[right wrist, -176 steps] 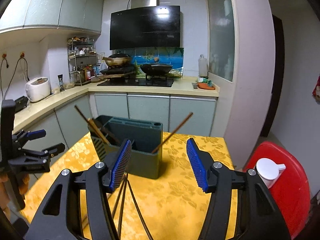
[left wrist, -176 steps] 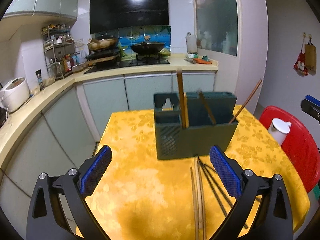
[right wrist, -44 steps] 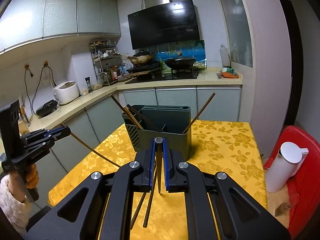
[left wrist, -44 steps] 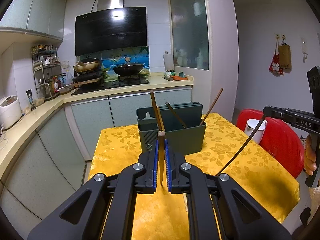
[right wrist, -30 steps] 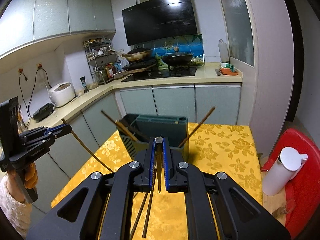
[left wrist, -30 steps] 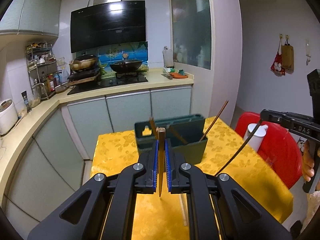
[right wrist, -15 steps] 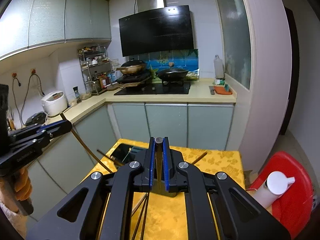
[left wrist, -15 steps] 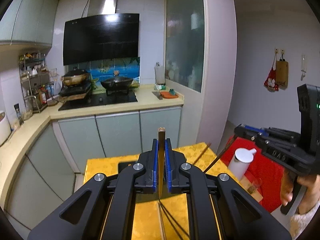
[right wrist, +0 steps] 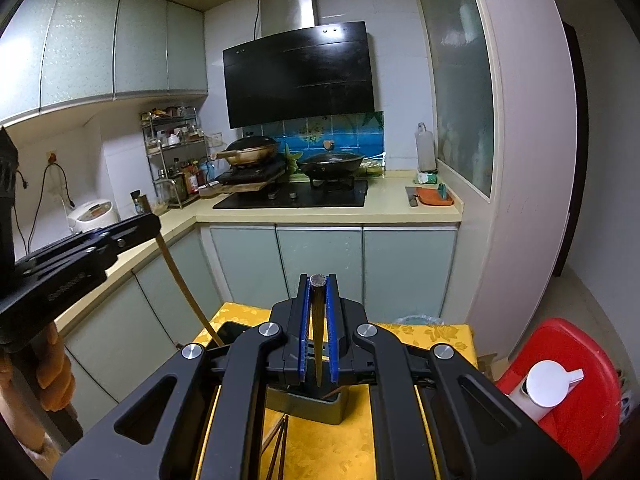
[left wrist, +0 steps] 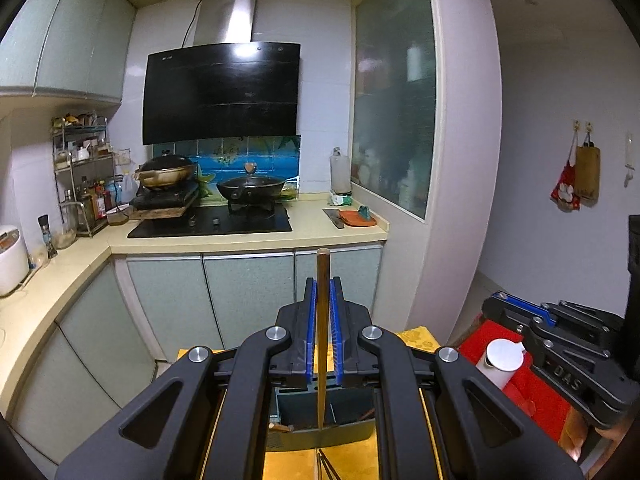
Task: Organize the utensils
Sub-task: 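Lower both chopsticks into the green holder with both tools, then open both tools to release the chopsticks into the holder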
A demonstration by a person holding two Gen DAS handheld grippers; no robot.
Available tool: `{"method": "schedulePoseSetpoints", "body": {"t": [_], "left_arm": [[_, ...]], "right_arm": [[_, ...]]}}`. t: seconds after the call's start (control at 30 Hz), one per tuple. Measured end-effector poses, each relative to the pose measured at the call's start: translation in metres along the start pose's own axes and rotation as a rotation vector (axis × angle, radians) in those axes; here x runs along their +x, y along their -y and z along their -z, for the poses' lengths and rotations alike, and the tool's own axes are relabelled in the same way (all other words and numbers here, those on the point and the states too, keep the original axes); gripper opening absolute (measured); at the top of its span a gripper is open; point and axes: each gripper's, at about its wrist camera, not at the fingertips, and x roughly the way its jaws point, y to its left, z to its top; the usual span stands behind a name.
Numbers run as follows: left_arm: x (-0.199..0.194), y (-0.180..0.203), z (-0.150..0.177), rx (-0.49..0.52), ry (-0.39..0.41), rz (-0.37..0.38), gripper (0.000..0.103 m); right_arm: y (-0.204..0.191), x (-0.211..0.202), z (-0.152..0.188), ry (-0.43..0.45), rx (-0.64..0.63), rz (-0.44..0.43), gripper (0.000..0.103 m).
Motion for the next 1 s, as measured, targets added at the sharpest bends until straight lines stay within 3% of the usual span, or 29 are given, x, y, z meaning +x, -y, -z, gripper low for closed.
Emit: {"method": "schedulePoseSetpoints", "body": {"t": [0.27,0.5,1.0], "left_arm": [[-0.004,-0.002,-0.023,-0.061,0.004,0.054,0.006],[0.006,0.005,-0.027,-0.035,0.043,-0.007,0.006],[0.082,-0.007,0.053,-0.028,-0.104,-0.054,0.006]], "right_arm": [[0.001,0.007,-0.002,0.002,0.009,0.005,0.008],[0.001,0.011,0.000,0.005,0.010,0.015,0.008],[-0.010,0.057,0.031,-0.119,-0.021,0.036,0.008]]}}
